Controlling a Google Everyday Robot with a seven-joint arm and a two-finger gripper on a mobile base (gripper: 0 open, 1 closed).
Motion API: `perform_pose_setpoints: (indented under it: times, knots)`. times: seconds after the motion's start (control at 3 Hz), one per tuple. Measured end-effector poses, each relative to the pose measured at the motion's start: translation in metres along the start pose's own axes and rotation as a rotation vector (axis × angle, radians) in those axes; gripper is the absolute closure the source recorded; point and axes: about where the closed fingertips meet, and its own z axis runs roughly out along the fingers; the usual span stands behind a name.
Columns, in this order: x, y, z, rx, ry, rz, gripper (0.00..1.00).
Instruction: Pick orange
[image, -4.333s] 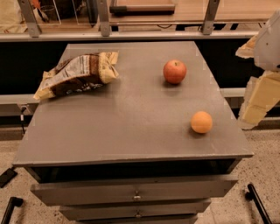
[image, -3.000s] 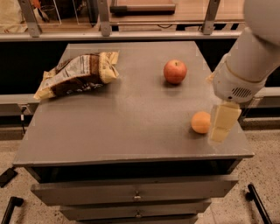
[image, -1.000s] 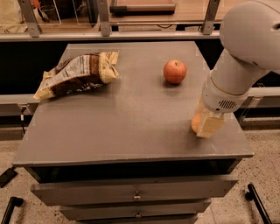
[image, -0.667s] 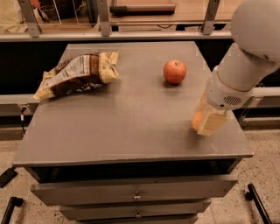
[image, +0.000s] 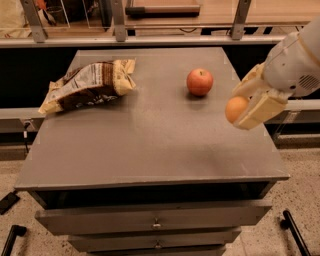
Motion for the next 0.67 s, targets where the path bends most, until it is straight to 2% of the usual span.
perform_pose_setpoints:
  times: [0.33, 0.67]
  knots:
    - [-0.0174, -0.0027, -0.0129, 0.016, -0.063, -0.021, 1.00]
    - [-0.0175, -0.0027, -0.0128, 0.016, -0.063, -0.021, 1.00]
